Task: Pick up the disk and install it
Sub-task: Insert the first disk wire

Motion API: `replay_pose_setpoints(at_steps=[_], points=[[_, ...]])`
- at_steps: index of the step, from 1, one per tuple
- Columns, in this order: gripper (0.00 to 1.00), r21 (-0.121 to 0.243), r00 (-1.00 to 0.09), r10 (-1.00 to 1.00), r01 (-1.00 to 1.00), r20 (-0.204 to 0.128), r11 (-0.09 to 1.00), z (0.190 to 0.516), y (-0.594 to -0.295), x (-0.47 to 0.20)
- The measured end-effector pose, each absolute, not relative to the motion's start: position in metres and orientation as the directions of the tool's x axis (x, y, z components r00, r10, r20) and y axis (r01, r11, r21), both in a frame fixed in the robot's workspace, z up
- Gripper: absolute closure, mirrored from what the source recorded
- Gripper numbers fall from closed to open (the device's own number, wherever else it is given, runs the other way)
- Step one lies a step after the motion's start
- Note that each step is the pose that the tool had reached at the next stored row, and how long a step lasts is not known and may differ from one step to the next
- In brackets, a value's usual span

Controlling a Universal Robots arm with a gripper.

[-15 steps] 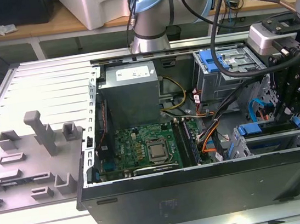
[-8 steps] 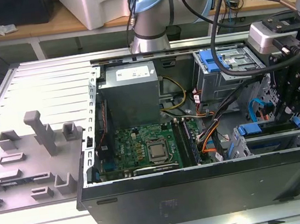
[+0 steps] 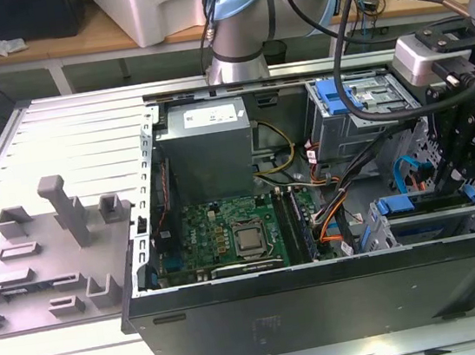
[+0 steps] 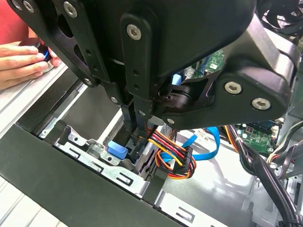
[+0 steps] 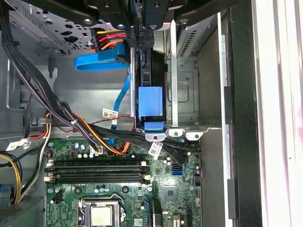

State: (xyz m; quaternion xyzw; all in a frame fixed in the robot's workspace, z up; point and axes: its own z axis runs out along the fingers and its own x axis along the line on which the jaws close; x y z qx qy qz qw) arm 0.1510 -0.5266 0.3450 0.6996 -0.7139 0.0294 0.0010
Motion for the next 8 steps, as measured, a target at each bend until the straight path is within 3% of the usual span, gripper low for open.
replay_pose_setpoints(at_steps=[8], points=[[0.84, -0.041, -0.004, -0.999, -0.999, 0.043, 0.003, 0.3450, -0.5266, 0.1511]])
